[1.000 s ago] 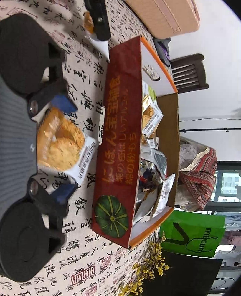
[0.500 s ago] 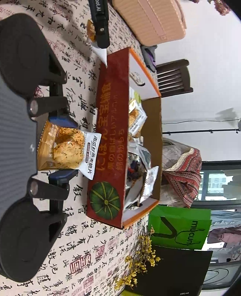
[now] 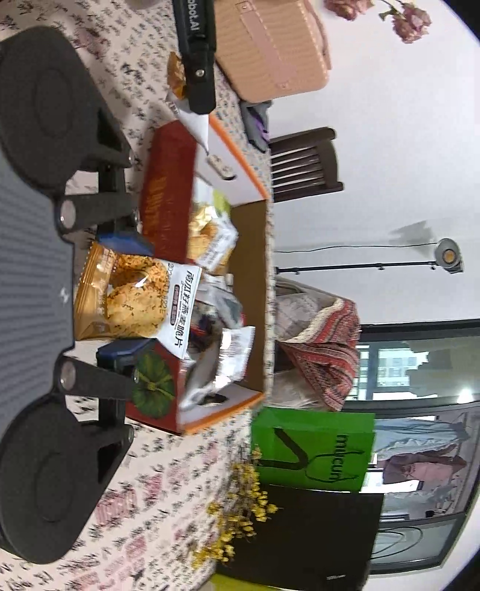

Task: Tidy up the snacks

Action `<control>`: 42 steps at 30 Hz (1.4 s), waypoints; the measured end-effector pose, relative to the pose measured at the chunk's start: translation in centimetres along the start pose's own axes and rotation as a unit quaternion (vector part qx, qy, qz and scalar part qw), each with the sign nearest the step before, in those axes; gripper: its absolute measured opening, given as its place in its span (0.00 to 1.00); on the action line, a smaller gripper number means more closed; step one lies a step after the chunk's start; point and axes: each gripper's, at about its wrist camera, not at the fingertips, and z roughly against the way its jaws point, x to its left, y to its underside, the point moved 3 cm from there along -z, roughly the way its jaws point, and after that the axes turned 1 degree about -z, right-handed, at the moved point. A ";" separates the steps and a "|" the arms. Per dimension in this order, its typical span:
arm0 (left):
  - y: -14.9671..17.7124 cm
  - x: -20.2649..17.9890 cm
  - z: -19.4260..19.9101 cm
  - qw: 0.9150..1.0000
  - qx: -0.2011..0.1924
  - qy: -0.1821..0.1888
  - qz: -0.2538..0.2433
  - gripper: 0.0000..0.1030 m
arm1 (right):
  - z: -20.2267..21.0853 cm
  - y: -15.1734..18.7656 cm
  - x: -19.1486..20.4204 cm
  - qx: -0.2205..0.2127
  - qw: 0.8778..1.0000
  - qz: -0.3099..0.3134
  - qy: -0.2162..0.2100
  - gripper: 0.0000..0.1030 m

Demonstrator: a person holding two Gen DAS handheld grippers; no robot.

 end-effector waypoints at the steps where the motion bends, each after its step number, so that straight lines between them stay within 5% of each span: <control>1: -0.4 -0.2 -0.1 1.000 -0.002 0.002 0.001 0.39 | 0.0 -0.5 -0.1 -0.004 1.000 0.000 0.000 0.45; 17: -7.0 -2.7 -8.2 1.000 -0.017 -0.017 0.011 0.39 | -6.6 -8.9 -1.5 -0.048 0.999 -0.020 0.012 0.45; 28: -4.2 -0.3 -14.6 0.999 0.007 -0.051 0.003 0.40 | -11.1 -6.6 -2.9 -0.052 0.998 -0.016 0.009 0.46; 30: -4.2 -0.2 -14.2 0.999 -0.004 -0.053 0.005 0.50 | -11.0 -6.3 -2.8 -0.052 0.999 -0.012 0.009 0.51; 31: -4.3 -0.2 -13.9 0.998 -0.011 -0.054 0.004 0.58 | -11.0 -6.2 -2.8 -0.049 0.999 -0.012 0.008 0.61; 33: -4.4 -0.2 -13.0 0.997 -0.038 -0.063 0.004 0.96 | -11.1 -6.1 -3.0 -0.047 0.999 -0.016 0.010 0.85; 34: -4.4 -0.3 -12.4 0.996 -0.054 -0.069 0.005 1.00 | -11.0 -6.1 -3.2 -0.049 0.999 -0.020 0.010 0.96; 36: -4.6 -0.3 -11.5 0.993 -0.084 -0.081 0.011 1.00 | -10.9 -6.1 -3.6 -0.052 0.998 -0.031 0.004 1.00; 42: -4.9 -0.3 -11.2 0.994 -0.080 -0.079 0.011 1.00 | -10.8 -6.0 -3.8 -0.057 0.998 -0.040 0.005 1.00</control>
